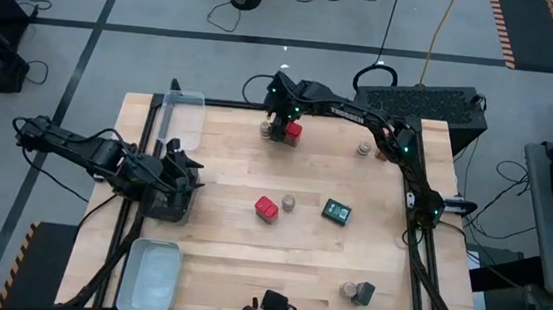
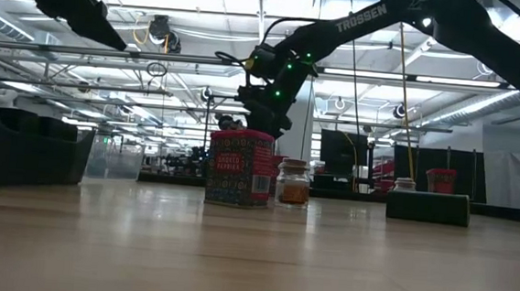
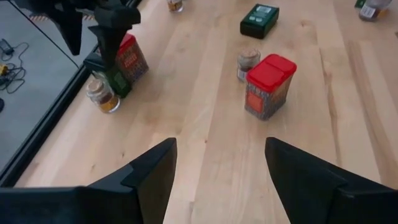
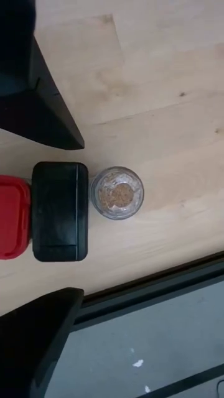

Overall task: Sort spices by type
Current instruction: Put the black seasoning can into the black bin

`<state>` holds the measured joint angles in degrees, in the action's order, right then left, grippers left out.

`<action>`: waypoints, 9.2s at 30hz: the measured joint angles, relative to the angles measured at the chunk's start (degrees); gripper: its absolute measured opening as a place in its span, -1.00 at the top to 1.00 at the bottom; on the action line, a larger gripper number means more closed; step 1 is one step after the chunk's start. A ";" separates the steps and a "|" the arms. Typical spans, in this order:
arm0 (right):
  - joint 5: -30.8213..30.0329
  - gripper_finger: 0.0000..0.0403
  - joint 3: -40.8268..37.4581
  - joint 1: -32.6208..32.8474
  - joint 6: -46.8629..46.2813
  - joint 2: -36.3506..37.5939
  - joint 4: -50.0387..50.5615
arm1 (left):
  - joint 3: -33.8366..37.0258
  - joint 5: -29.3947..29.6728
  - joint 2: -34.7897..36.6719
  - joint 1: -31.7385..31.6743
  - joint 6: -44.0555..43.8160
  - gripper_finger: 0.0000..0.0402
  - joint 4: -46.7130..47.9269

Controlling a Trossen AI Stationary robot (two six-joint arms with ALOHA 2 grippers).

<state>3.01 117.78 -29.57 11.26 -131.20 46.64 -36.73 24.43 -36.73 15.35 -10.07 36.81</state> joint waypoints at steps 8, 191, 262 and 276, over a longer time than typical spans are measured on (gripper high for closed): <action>0.11 -0.82 -0.02 -0.05 0.17 -2.20 0.91 | 0.00 -0.20 0.00 0.00 0.00 -0.25 -0.41; 16.85 -0.68 17.16 23.00 21.17 1.88 11.36 | -2.95 -22.67 1.86 0.40 -19.85 0.24 28.45; 16.81 -0.68 13.57 22.44 19.18 1.84 8.91 | 4.70 -25.06 -2.91 2.32 -22.56 -0.13 22.83; 16.68 -0.68 13.57 22.44 18.81 1.84 8.91 | -0.08 -25.94 -2.91 2.32 -21.07 -0.13 27.31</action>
<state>19.68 131.35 -7.14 30.06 -129.36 55.55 -36.81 -1.52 -39.64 17.67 -31.14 64.12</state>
